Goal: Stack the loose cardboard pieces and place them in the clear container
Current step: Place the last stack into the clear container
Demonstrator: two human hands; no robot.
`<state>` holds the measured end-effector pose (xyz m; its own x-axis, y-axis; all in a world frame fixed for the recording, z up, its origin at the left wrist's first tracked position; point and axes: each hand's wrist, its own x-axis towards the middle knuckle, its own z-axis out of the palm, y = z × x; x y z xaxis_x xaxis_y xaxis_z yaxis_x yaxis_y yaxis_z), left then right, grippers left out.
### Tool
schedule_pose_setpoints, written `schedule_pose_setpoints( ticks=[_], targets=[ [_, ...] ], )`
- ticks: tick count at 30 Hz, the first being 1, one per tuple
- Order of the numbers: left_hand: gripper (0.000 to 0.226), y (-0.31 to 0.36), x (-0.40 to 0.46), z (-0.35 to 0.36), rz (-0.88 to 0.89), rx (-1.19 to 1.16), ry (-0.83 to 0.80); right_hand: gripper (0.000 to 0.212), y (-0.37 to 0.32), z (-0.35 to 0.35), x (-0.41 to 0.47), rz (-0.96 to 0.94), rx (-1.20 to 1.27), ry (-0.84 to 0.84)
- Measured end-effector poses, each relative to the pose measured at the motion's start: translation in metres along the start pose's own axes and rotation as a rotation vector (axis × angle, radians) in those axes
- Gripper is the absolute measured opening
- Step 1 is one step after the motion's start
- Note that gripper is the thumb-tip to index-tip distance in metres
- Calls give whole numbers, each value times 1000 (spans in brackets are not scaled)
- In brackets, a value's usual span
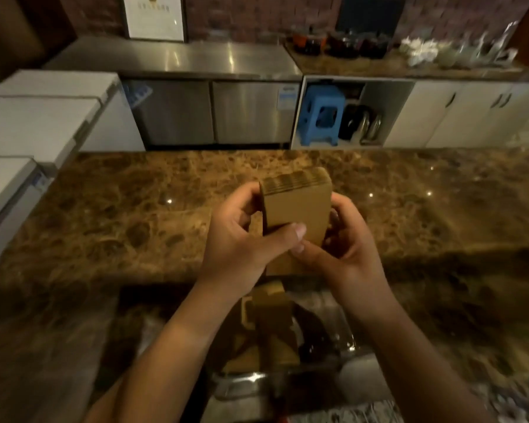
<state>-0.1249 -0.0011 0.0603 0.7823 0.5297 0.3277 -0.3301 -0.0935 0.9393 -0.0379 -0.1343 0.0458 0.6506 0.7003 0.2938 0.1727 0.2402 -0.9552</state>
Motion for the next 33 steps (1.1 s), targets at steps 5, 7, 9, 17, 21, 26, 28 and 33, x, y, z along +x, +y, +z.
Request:
schedule_pose_setpoints(
  ticks=[5,7,9,17,21,26,28,33],
  targets=[
    [61,-39,-33,-37,-305,92,183,60,20,-27,-15,413,-189,43],
    [52,-49,-49,-62,-353,133,275,71,26,-39,-25,553,-368,91],
    [44,-62,-63,-80,-430,122,315,78,32,-43,-36,662,-492,130],
    [32,-96,-93,-85,-647,35,103,55,72,-23,-43,958,-744,18],
    [35,-99,-94,-86,-650,26,115,51,80,-26,-35,1066,-788,8],
    [27,-102,-96,-85,-655,47,140,41,85,-16,-37,1076,-888,-79],
    [19,-102,-96,-83,-653,59,159,33,86,-14,-37,1055,-861,-90],
    [16,-103,-92,-84,-639,90,203,42,76,-16,-38,1022,-803,-101]
  ],
)
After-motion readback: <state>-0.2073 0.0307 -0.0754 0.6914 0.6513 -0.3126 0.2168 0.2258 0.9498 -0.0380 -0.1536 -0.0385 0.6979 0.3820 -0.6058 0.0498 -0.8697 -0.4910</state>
